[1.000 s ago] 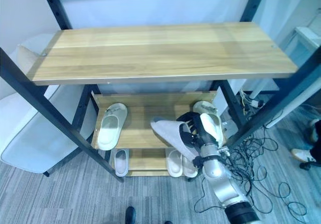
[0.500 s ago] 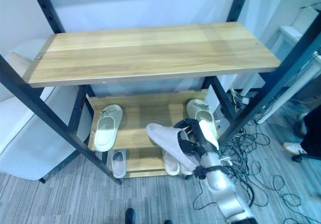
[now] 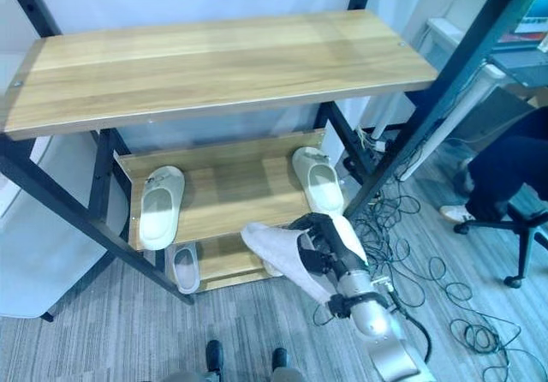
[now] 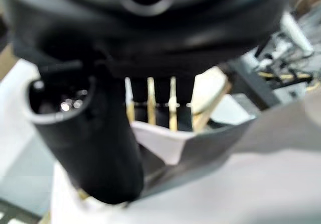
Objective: Arrange the slippers neatly on the shoe rack.
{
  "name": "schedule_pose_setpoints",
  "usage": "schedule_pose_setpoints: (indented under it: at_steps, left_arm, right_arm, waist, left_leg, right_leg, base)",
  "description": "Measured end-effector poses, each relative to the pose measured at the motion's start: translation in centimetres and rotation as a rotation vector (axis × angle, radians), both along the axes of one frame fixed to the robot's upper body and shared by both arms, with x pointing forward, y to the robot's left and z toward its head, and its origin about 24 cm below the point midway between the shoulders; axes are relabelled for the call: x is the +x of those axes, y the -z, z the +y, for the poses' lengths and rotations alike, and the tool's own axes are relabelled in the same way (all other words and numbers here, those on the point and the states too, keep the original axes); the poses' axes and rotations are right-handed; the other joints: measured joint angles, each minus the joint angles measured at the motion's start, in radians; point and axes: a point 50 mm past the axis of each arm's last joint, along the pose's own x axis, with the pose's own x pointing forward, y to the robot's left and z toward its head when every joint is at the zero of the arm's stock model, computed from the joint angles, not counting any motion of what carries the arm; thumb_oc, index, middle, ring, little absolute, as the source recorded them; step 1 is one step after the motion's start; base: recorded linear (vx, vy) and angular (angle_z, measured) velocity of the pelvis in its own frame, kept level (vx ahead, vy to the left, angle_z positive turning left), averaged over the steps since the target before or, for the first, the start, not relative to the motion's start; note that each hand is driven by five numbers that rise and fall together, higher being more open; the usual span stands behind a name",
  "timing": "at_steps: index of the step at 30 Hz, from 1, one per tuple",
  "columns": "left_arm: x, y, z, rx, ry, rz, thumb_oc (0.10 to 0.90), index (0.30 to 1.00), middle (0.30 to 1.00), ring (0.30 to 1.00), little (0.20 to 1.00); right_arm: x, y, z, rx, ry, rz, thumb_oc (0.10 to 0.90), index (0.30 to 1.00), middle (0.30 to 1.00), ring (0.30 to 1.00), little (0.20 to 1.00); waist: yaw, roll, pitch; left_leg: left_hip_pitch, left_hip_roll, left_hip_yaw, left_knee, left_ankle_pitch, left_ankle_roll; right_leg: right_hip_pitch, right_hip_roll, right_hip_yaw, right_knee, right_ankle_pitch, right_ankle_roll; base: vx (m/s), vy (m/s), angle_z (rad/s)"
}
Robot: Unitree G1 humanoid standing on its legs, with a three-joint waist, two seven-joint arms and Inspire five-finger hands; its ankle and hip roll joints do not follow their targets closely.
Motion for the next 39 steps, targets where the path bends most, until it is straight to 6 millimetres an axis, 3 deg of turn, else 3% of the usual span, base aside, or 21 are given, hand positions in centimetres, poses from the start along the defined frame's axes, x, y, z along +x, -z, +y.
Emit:
schedule_pose_setpoints:
  at_steps: [4,7,8,9,11,14,15,18,20,22,24,28,31,32,33,35,37,39]
  left_arm:
    - [0.4,0.0,-0.5,-0.003,0.025,-0.01,0.8,0.9,0.9,0.9,0.9]
    - [1.8,-0.1,-1.0,-0.008,0.091,-0.04,0.8,0.9,0.9,0.9,0.9]
    - [1.9,0.0,-1.4,-0.018,0.096,-0.039,0.8,0.9,0.9,0.9,0.9]
    - [1.9,0.0,-1.7,-0.025,0.1,-0.038,0.8,0.9,0.9,0.9,0.9]
    - [1.5,0.2,-2.0,-0.032,0.105,-0.022,0.8,0.9,0.9,0.9,0.9]
    - [1.7,0.2,-2.0,-0.027,0.12,-0.018,0.8,0.9,0.9,0.9,0.9]
    - [1.8,0.2,-2.0,-0.023,0.126,-0.019,0.8,0.9,0.9,0.9,0.9]
    - [1.9,0.1,-1.9,-0.02,0.13,-0.025,0.8,0.9,0.9,0.9,0.9]
    - [1.6,0.2,-1.9,-0.021,0.125,-0.016,0.8,0.9,0.9,0.9,0.9]
    - [1.7,0.0,-1.2,-0.001,0.126,-0.016,0.8,0.9,0.9,0.9,0.9]
    - [2.2,-0.1,-1.0,0.006,0.128,-0.026,0.8,0.9,0.9,0.9,0.9]
    - [3.1,-0.3,-0.8,0.014,0.123,-0.051,0.8,0.9,0.9,0.9,0.9]
    - [3.3,-0.4,-0.6,0.024,0.113,-0.061,0.8,0.9,0.9,0.9,0.9]
    - [3.8,-0.5,-0.4,0.031,0.107,-0.082,0.8,0.9,0.9,0.9,0.9]
    - [4.1,-0.7,-0.1,0.035,0.094,-0.102,0.8,0.9,0.9,0.9,0.9]
    - [3.9,-0.8,0.2,0.038,0.077,-0.118,0.8,0.9,0.9,0.9,0.9]
    - [4.0,-0.8,-0.2,0.028,0.091,-0.118,0.8,0.9,0.9,0.9,0.9]
    - [3.9,-0.7,-0.5,0.023,0.1,-0.112,0.8,0.9,0.9,0.9,0.9]
  right_arm:
    - [0.0,-0.1,0.0,-0.003,-0.008,-0.008,0.4,0.3,0.3,0.3,0.3]
    - [-0.3,-0.1,-0.9,-0.021,0.017,-0.001,0.4,0.3,0.3,0.3,0.3]
    - [0.1,-0.6,-1.1,-0.041,0.009,-0.017,0.4,0.3,0.3,0.3,0.3]
    - [0.2,-0.8,-1.1,-0.045,0.007,-0.025,0.4,0.3,0.3,0.3,0.3]
    - [0.3,-1.0,-1.2,-0.044,0.01,-0.029,0.4,0.3,0.3,0.3,0.3]
    - [0.2,-1.1,-1.4,-0.036,0.017,-0.031,0.4,0.3,0.3,0.3,0.3]
    - [0.2,-1.1,-1.5,-0.032,0.023,-0.031,0.4,0.3,0.3,0.3,0.3]
    - [0.2,-1.1,-1.8,-0.021,0.034,-0.028,0.4,0.3,0.3,0.3,0.3]
    - [0.2,-1.2,-2.1,-0.024,0.049,-0.031,0.4,0.3,0.3,0.3,0.3]
    - [0.3,-1.3,-1.9,-0.013,0.049,-0.04,0.4,0.3,0.3,0.3,0.3]
    - [0.4,-1.4,-1.9,-0.005,0.056,-0.049,0.4,0.3,0.3,0.3,0.3]
    - [0.6,-1.3,-1.4,0.011,0.053,-0.056,0.4,0.3,0.3,0.3,0.3]
    - [1.3,-1.6,-0.4,0.035,0.031,-0.078,0.4,0.3,0.3,0.3,0.3]
    - [1.0,-1.3,-0.5,0.029,0.031,-0.064,0.4,0.3,0.3,0.3,0.3]
    - [0.7,-1.0,-0.7,0.02,0.034,-0.05,0.4,0.3,0.3,0.3,0.3]
    - [0.1,-0.5,-0.7,0.002,0.035,-0.032,0.4,0.3,0.3,0.3,0.3]
    - [0.0,-0.5,-1.0,-0.007,0.043,-0.035,0.4,0.3,0.3,0.3,0.3]
    - [-0.1,-0.5,-1.1,-0.008,0.049,-0.033,0.4,0.3,0.3,0.3,0.3]
  waist:
    - [0.002,0.009,-0.001]
    - [-0.02,0.017,0.009]
    - [0.008,0.028,0.02]
    - [0.01,0.029,0.024]
    - [0.008,0.034,0.03]
    - [-0.018,0.027,0.037]
    - [-0.027,0.026,0.038]
    - [-0.038,0.027,0.038]
    - [-0.042,0.042,0.035]
    - [-0.058,0.01,0.044]
    - [-0.055,-0.005,0.05]
    - [-0.033,-0.003,0.052]
    - [-0.016,-0.003,0.057]
    - [-0.029,-0.001,0.058]
    - [-0.032,-0.007,0.061]
    - [-0.01,-0.013,0.055]
    - [-0.024,0.003,0.051]
    - [-0.012,0.007,0.049]
  left_leg:
    - [-0.049,0.02,-0.067,0.039,0.022,-0.038]
    - [-0.113,0.02,-0.166,0.119,0.026,-0.079]
    - [-0.127,0.029,-0.181,0.155,0.032,-0.09]
    - [-0.135,0.023,-0.19,0.172,0.038,-0.099]
    - [-0.136,0.023,-0.214,0.194,0.039,-0.101]
    - [-0.163,0.05,-0.239,0.236,-0.013,-0.088]
    - [-0.173,0.058,-0.266,0.249,-0.035,-0.107]
    - [-0.145,0.074,-0.294,0.191,-0.037,-0.118]
    - [-0.115,0.066,-0.281,0.163,-0.04,-0.107]
    - [-0.105,0.029,-0.28,0.135,-0.03,-0.081]
    - [-0.117,-0.009,-0.271,0.147,-0.036,-0.062]
    - [-0.11,-0.057,-0.227,0.153,-0.041,-0.042]
    - [-0.117,-0.06,-0.169,0.165,-0.049,-0.01]
    - [-0.12,-0.067,-0.173,0.176,-0.053,0.0]
    - [-0.111,-0.064,-0.173,0.169,-0.059,0.004]
    - [-0.089,-0.038,-0.171,0.131,-0.035,-0.018]
    - [-0.11,-0.011,-0.212,0.133,-0.021,-0.04]
    - [-0.112,-0.002,-0.212,0.131,-0.016,-0.048]
  right_leg:
    - [-0.011,0.04,0.002,0.028,-0.034,-0.028]
    - [-0.003,0.053,-0.026,0.021,-0.052,-0.062]
    - [-0.014,0.06,-0.026,0.047,-0.064,-0.089]
    - [-0.012,0.056,-0.026,0.048,-0.069,-0.099]
    - [0.001,0.058,-0.028,0.048,-0.066,-0.101]
    - [0.023,0.032,-0.029,0.02,-0.043,-0.11]
    - [0.023,0.032,-0.031,0.012,-0.04,-0.106]
    - [0.027,0.043,-0.024,-0.005,-0.026,-0.088]
    - [0.039,0.043,-0.024,-0.013,-0.025,-0.074]
    - [0.036,0.009,-0.019,-0.015,-0.028,-0.042]
    - [0.028,-0.03,-0.013,-0.014,-0.025,-0.014]
    - [0.019,-0.07,0.024,-0.028,-0.012,0.025]
    - [-0.005,-0.077,0.071,-0.032,0.018,0.047]
    - [0.001,-0.077,0.073,-0.022,0.02,0.053]
    - [-0.008,-0.072,0.07,0.008,-0.006,0.059]
    - [-0.022,0.01,0.048,0.103,-0.096,0.013]
    - [0.012,0.062,0.066,0.02,-0.065,-0.036]
    - [0.011,0.071,0.061,0.027,-0.065,-0.046]
  base:
    - [-0.01,-0.104,0.41]
    - [-0.05,-0.015,0.81]
    - [-0.04,0.033,0.11]
    - [-0.01,0.032,-0.04]
    - [0.02,0.104,0.0]
    - [0.03,0.18,-0.02]
    - [0.02,0.119,0.0]
    - [0.02,0.258,-0.12]
    - [-0.01,0.255,-0.06]
    - [-0.06,0.261,0.14]
    - [-0.08,0.286,0.08]
    - [-0.08,0.141,-0.2]
    - [-0.08,0.126,-0.54]
    - [-0.02,0.078,-0.13]
    - [0.0,-0.001,0.07]
    - [0.0,-0.043,0.03]
    - [-0.01,-0.041,0.25]
    - [0.01,-0.019,0.07]
